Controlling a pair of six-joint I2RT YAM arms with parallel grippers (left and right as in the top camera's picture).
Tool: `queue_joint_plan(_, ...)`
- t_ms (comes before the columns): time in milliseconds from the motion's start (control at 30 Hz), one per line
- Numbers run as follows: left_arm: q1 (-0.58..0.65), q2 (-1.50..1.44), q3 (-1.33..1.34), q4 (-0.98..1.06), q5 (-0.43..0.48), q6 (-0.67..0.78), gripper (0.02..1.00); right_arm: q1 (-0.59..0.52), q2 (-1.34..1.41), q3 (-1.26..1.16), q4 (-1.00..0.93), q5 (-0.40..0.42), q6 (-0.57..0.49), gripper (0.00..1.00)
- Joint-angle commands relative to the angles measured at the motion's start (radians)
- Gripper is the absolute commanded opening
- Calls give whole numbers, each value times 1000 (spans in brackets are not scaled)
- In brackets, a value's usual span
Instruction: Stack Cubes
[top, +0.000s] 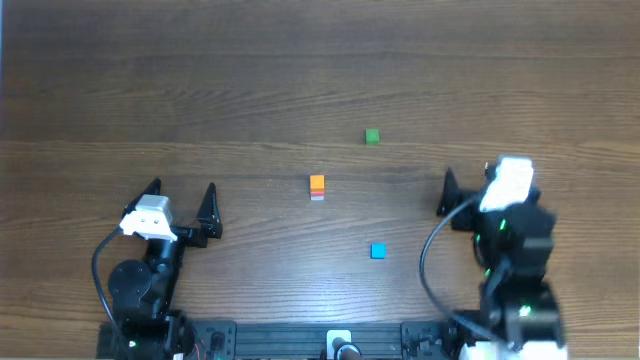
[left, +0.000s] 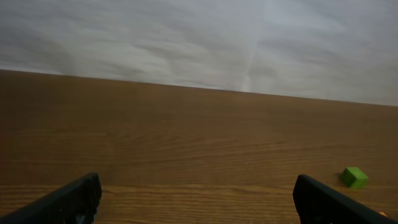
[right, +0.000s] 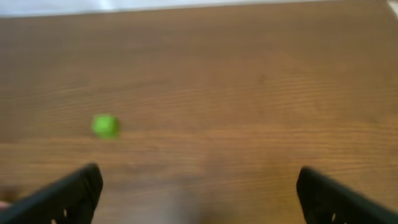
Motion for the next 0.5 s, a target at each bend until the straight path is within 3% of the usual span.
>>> queue_joint_plan(33, 5, -10, -6, 0, 12, 15, 1000, -3, 252, 299, -148, -132, 0, 991)
queue_joint_plan(200, 5, -10, -6, 0, 12, 15, 1000, 45, 512, 594, -348, -159, 6, 993)
queue_joint_plan(500, 5, -10, -6, 0, 12, 15, 1000, 237, 874, 949, -634, -158, 19, 993)
